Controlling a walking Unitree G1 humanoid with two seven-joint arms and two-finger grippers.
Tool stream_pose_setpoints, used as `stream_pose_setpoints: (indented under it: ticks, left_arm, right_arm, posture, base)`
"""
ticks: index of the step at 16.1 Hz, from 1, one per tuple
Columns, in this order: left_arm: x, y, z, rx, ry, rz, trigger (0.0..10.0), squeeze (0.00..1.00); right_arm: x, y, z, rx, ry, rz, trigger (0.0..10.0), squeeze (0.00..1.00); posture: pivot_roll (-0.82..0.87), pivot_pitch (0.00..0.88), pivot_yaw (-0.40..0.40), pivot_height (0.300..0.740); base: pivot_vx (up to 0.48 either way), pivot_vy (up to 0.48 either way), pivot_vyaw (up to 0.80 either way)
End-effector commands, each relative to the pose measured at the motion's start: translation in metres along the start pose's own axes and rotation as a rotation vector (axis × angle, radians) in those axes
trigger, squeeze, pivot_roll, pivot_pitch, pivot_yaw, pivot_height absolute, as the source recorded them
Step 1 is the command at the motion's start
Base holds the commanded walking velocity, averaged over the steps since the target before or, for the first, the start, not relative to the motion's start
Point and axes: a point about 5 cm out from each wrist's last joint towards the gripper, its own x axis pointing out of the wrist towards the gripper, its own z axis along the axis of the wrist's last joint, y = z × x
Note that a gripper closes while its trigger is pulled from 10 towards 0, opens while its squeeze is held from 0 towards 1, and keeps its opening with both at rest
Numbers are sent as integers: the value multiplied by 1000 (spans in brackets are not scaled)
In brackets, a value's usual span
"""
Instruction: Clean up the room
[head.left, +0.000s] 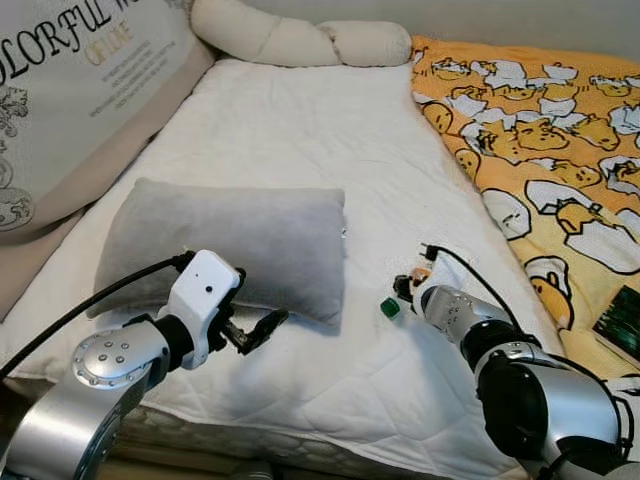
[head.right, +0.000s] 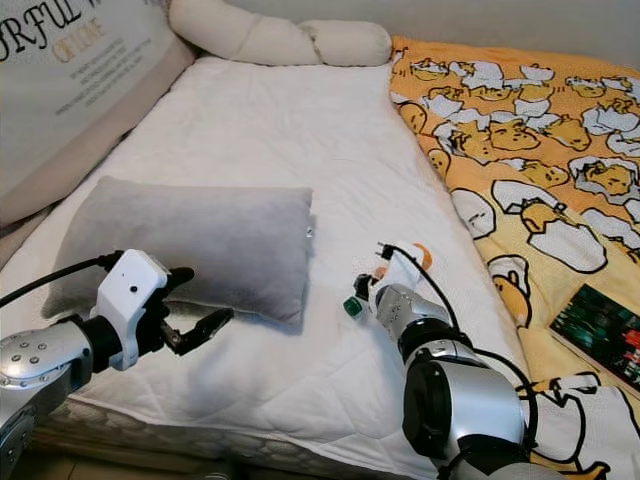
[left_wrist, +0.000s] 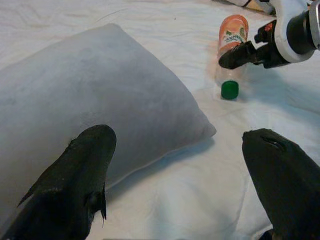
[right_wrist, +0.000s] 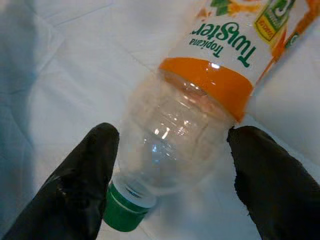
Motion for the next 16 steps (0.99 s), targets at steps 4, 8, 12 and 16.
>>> stream_pose_setpoints:
  ticks: [4, 8, 12, 16]
  left_arm:
    - [-10, 2, 4, 22, 14, 9, 10000, 0]
    - [-15, 1, 4, 17, 27, 8, 10000, 0]
    - [-15, -2, 5, 11, 30, 1, 10000, 0]
    - [-19, -4, 9, 15, 30, -4, 10000, 0]
  right_arm:
    - [0, -5, 0, 29, -6, -20, 7176, 0]
    - [0, -6, 2, 28, -23, -7, 10000, 949]
    - [0, -7, 2, 31, -14, 9, 10000, 1000]
    - [0, -5, 3, -30, -21, 19, 10000, 0]
  posture:
    - [257, 55, 24, 740]
    - [259, 69, 30, 740]
    - [263, 81, 30, 740]
    - [292, 103, 26, 740]
  base:
    - [0, 0, 0]
    - [0, 0, 0]
    - [0, 0, 0]
    - [0, 0, 0]
